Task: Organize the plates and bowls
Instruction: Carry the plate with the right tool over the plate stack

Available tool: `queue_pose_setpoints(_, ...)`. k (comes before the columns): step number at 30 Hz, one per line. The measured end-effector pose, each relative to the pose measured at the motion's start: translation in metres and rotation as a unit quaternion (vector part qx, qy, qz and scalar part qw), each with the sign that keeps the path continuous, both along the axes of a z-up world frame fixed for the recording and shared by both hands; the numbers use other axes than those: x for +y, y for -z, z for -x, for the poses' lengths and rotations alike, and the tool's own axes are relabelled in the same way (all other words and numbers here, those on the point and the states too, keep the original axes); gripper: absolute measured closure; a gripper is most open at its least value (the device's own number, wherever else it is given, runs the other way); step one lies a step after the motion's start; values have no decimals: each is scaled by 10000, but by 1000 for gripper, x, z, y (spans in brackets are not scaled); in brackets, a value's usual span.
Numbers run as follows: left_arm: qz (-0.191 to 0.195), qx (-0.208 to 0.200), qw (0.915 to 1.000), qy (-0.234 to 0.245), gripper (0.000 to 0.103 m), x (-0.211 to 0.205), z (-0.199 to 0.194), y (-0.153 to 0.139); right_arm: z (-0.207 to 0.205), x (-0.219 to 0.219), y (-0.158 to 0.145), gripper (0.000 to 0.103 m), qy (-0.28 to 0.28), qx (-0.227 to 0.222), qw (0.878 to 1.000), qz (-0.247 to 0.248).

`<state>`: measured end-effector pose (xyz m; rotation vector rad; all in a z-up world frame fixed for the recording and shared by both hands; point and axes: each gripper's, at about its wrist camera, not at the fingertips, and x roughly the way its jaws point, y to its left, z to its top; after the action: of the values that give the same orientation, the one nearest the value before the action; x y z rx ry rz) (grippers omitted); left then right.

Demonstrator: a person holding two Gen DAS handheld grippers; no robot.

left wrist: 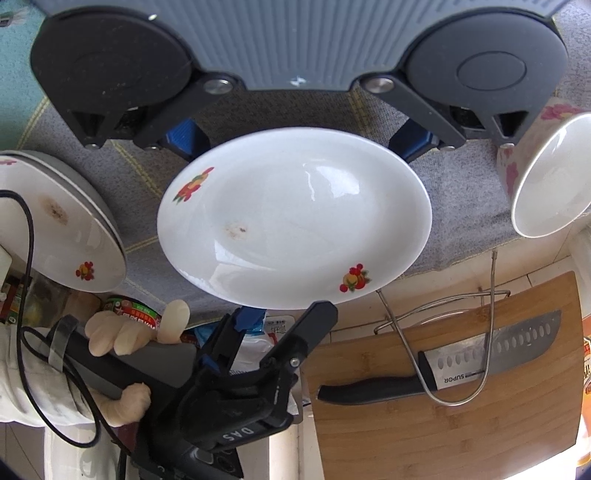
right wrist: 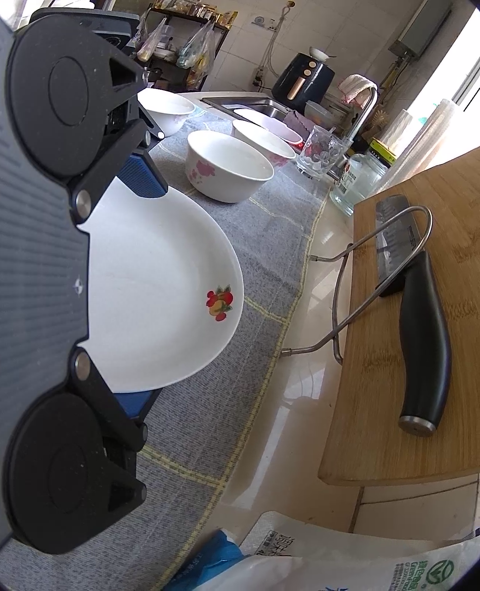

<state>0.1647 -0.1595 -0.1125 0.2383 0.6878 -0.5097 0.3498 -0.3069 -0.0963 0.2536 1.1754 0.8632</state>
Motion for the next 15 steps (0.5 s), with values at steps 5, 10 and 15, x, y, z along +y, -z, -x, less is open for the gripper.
queue_pose_setpoints(5, -33, -23, 10000, 35, 2, 1, 6, -5, 6, 2, -6, 0, -9, -57, 10000, 3)
queue_pose_setpoints(10, -91, -47, 9999, 76, 2, 1, 15, -11, 17, 1, -14, 0, 22, -112, 9999, -86)
queue_pose_setpoints(15, -105, -109, 9998, 137, 2, 0, 25, -21, 30, 0, -25, 0, 60, -217, 9997, -87)
